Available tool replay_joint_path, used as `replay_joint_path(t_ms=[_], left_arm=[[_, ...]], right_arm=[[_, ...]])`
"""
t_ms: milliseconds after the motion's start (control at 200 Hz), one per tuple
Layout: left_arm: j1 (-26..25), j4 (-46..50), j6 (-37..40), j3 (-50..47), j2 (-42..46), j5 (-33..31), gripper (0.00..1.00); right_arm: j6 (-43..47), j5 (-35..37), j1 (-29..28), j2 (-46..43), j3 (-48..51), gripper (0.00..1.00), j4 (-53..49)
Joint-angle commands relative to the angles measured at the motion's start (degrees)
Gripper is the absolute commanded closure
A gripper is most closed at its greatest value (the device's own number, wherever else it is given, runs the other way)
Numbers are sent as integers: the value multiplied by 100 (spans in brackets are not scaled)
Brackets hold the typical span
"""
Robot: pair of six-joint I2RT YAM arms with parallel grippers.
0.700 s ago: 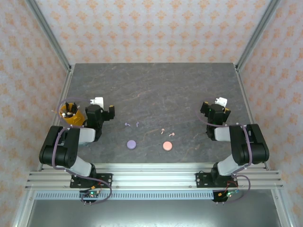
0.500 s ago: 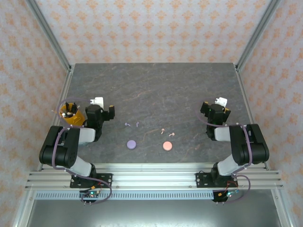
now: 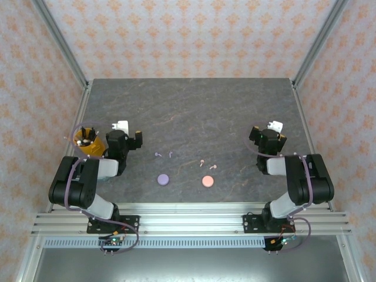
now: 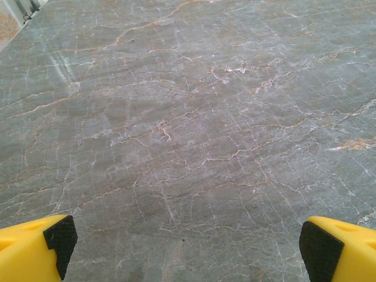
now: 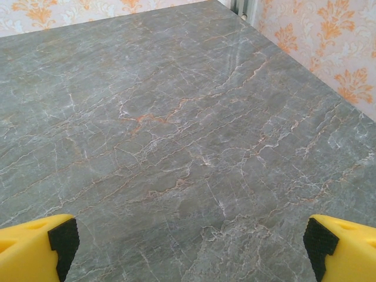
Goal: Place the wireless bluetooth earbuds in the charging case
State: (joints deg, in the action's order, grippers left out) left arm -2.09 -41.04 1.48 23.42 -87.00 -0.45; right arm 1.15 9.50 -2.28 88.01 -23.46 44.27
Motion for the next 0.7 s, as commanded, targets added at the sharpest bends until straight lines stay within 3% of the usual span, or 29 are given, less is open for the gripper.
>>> replay_joint_path(t_ms=[0,200,315,390,505,696], left_arm=[[73,-85,-50,145,104,-36,0],[68,-3,-50,182,157,-75,3],[69,1501,-81,905,561,-149,4],[73,2089,-140,1216,710,-304,5],[62,2963,-494,1611,967,-621,4],[24,4682,-1398,2324,1222,-295,3]], right_arm=[[-123,-269,114,-100,13,1,104],[-141,-154,116,-256,39,1,105],[-490,235,105,-1086,-784,1,-2196],[-970,78,106,-1356,-1220,1,-3188],[-2242,284,129,-1592,-1857,1,-4686],[-2422,-497,141,-1587,-2638,0,-6335]])
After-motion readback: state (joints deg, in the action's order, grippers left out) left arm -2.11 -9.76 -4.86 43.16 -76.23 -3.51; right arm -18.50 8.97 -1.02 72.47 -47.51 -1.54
